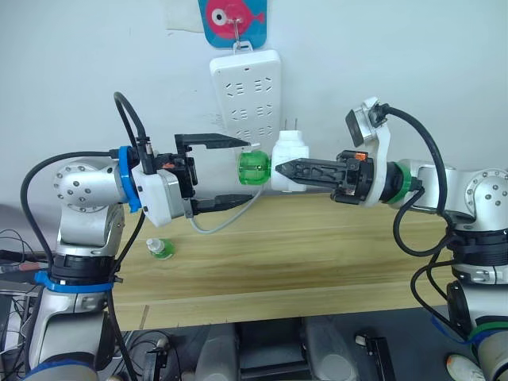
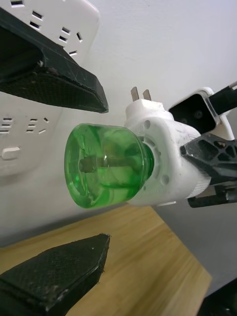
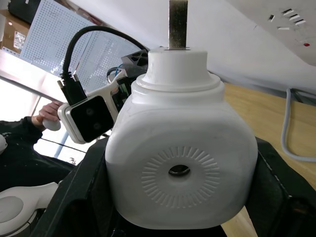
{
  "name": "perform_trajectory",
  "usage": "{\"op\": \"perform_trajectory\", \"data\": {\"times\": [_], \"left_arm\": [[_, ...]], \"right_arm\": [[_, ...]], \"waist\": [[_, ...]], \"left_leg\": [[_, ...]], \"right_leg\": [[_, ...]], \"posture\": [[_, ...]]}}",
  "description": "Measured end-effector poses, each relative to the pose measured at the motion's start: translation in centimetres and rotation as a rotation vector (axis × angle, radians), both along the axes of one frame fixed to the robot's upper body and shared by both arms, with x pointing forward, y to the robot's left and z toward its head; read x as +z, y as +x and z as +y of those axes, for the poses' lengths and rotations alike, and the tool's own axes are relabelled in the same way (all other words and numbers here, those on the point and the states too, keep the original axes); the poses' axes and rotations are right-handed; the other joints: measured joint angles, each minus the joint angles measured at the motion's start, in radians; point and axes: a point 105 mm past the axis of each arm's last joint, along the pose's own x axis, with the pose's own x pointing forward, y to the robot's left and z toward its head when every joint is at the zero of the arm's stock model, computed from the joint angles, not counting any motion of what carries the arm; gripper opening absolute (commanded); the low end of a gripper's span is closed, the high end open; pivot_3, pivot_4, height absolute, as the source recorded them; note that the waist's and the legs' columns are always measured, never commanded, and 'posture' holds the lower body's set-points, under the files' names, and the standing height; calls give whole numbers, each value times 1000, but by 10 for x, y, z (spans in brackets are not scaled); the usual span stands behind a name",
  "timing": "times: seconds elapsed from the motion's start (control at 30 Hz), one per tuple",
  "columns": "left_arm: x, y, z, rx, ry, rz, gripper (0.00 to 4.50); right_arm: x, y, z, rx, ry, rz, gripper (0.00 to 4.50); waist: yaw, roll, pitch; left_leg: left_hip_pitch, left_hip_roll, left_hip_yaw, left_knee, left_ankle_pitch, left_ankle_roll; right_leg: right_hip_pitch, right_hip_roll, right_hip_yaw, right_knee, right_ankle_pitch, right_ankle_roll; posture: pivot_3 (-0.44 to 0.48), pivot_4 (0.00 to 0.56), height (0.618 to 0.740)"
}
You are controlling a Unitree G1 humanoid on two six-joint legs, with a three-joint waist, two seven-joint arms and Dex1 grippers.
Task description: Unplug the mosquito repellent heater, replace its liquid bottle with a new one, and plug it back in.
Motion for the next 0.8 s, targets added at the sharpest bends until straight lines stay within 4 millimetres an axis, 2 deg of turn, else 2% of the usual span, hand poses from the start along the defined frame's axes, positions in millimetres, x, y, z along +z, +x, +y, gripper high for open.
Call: {"op": "perform_trajectory", "data": {"times": [0.2,0.33,0.43,0.47,0.67,0.8], "left_arm": [[1,5,-4,-10,-12,-1,4099],[2,4,-8,-27,-8,-16,3346],[3,4,-7,-28,-13,-14,2423],[3,4,-7,-28,-12,-14,2261],[2,4,-7,-37,-12,50,2263],[-5,0,-10,-69,-16,212,2263]], "right_arm": [[2,-1,3,10,6,-5,3019],[5,-1,6,11,4,-17,3019],[5,-1,6,11,-5,-19,3019],[5,-1,6,10,-6,-18,3019],[4,-1,5,9,-19,-19,3019],[0,-7,2,32,-70,-36,3019]], "waist": [[-2,0,0],[-5,0,0],[-10,0,0],[-12,0,0],[-18,0,0],[-24,0,0]], "left_leg": [[0,0,0,0,0,0],[0,0,0,1,0,0],[0,0,0,1,0,0],[0,0,0,1,0,0],[0,0,-1,1,0,0],[0,0,-1,1,0,0]], "right_leg": [[0,0,0,0,0,0],[0,0,0,1,0,0],[0,0,0,1,0,0],[0,0,0,1,0,0],[0,0,0,1,0,0],[0,0,0,1,0,0]], "posture": [[-161,293,730],[-161,293,730],[-159,295,730],[-158,295,730],[-155,295,730],[-150,292,730]]}}
